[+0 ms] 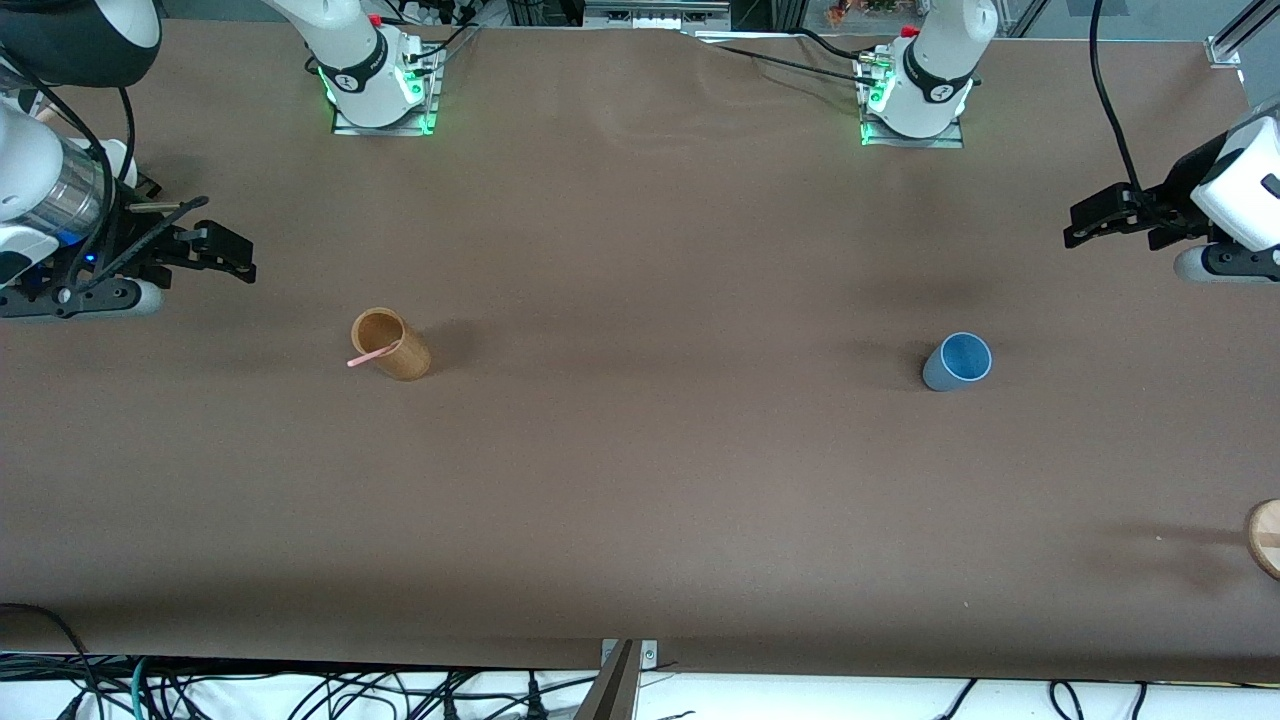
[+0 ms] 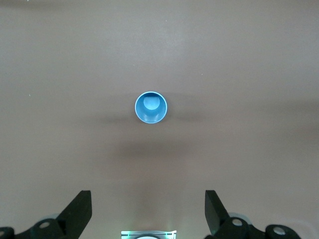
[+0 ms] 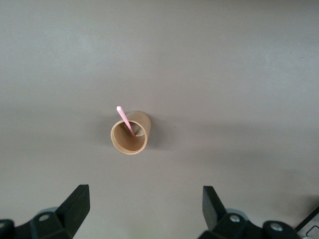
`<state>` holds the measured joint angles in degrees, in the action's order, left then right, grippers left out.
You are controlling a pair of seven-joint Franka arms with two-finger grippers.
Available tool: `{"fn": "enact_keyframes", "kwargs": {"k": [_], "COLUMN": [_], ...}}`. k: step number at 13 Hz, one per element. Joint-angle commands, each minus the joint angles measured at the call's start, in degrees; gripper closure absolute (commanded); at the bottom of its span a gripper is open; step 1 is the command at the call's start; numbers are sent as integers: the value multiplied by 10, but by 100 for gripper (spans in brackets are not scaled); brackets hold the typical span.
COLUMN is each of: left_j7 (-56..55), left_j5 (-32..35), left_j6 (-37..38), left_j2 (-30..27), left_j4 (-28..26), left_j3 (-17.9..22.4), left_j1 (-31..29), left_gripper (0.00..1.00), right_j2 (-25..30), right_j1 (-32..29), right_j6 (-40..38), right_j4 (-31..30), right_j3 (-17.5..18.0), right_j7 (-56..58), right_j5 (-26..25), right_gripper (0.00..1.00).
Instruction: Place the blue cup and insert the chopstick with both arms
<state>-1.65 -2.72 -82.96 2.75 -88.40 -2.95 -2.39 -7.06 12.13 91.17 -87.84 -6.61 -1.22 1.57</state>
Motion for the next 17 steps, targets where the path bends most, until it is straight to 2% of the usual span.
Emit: {"fn": "enact_keyframes", "kwargs": {"k": [1,17], "left_j7": [16,15], "left_j5": [-7,-7], "left_j6": [2,2], "left_j2": [-2,2], "left_j4": [-2,-2], "left_j3": [0,0], "left_j1": [-4,-5], "left_gripper": [0,0], "right_j2": [2,6], "right_j1": [-6,-10], "right_j6": [1,3], "right_j4": [-1,0], "right_j3": [5,1], "right_j7": [8,17], "right_j5": [3,2], "right_gripper": [0,0]}}
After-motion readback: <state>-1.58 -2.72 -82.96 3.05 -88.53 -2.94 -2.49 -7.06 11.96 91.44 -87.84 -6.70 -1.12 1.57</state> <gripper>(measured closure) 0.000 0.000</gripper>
